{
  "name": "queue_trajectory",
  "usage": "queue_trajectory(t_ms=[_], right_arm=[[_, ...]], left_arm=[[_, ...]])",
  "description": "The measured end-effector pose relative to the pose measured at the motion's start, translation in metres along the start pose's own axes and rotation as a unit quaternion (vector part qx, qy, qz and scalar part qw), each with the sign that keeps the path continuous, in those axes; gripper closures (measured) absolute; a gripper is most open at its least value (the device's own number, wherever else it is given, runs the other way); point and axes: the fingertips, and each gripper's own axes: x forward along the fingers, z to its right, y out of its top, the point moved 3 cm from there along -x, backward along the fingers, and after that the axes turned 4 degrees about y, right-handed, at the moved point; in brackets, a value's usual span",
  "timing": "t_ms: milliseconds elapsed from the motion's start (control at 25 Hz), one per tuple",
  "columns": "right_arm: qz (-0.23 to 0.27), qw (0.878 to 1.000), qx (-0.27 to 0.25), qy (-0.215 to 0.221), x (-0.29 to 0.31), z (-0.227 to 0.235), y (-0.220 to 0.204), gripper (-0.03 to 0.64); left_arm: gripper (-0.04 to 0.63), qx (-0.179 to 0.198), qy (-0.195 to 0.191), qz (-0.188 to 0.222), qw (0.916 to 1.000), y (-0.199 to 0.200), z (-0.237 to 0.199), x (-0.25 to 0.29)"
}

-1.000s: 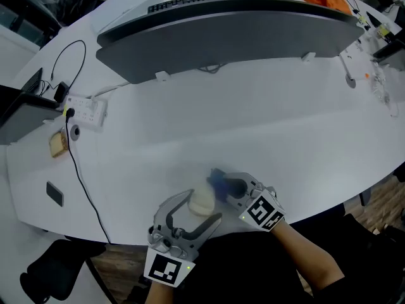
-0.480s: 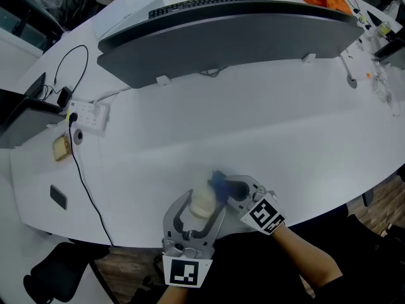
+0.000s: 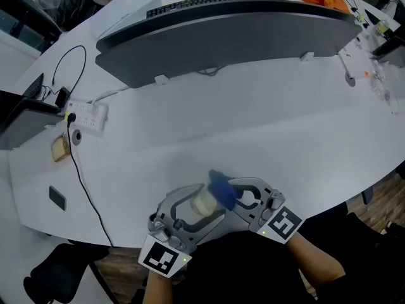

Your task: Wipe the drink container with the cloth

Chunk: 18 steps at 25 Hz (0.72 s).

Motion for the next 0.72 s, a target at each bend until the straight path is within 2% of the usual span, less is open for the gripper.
queue_trajectory(t_ms=[80,240,320,400,440,520,640,720], right_arm=[[-0.034,0.999,0.010,-0.012,0.007,0.008,-0.026,0.573],[-0.133,0.991,-0.006,-0.012,0.018,0.020,-0.081,0.574],[-0.150,0.989,-0.005,-0.012,0.021,0.022,-0.091,0.573],[-0.146,0.989,-0.004,-0.014,0.021,0.022,-0.091,0.572],[-0.144,0.989,-0.004,-0.016,0.021,0.022,-0.091,0.572],[-0.140,0.990,-0.005,-0.018,0.020,0.022,-0.091,0.572],[-0.137,0.990,0.001,-0.023,0.020,0.023,-0.091,0.572],[-0.135,0.990,0.004,-0.027,0.021,0.024,-0.091,0.572]], left_arm=[[0.314,-0.002,0.002,0.004,1.0000,0.000,0.000,0.000],[0.314,-0.007,-0.002,0.006,1.0000,-0.001,0.001,0.000],[0.314,-0.009,0.000,0.005,0.9999,-0.001,0.000,0.000],[0.314,-0.018,0.018,-0.003,0.9997,-0.002,0.000,-0.001],[0.314,-0.026,0.037,-0.006,0.9990,-0.002,0.001,-0.003],[0.313,-0.054,0.100,0.001,0.9935,0.002,0.001,-0.009],[0.310,-0.101,0.220,0.011,0.9703,0.006,-0.001,-0.013],[0.310,-0.103,0.261,-0.004,0.9598,0.002,-0.002,-0.010]])
